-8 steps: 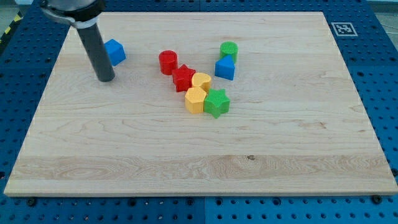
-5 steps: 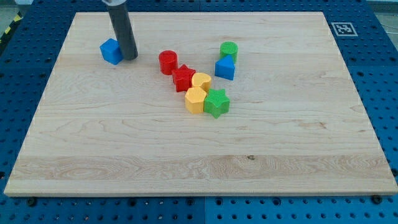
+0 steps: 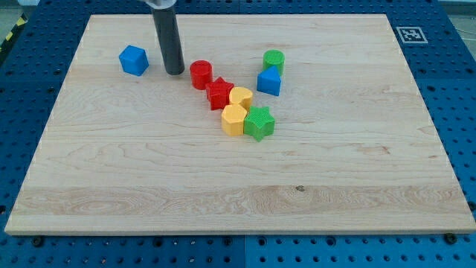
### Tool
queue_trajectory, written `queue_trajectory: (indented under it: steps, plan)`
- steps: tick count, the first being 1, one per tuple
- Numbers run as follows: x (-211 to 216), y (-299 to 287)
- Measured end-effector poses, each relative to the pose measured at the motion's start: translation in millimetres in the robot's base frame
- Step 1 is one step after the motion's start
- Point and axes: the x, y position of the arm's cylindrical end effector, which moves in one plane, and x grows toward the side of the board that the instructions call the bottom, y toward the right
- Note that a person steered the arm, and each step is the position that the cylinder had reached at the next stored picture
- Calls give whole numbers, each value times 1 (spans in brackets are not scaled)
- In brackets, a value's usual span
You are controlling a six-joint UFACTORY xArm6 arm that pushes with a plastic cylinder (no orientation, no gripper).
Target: Place blue cube at the top left side
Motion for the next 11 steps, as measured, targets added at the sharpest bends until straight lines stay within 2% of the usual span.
queue_trajectory:
  steps: [2,4,5,6,7,9,11]
  plan:
    - [13,-70]
    - [6,-91]
    - [18,-91]
    - [56,-103]
    - [76,-110]
    - [29,-96]
    - [24,-82]
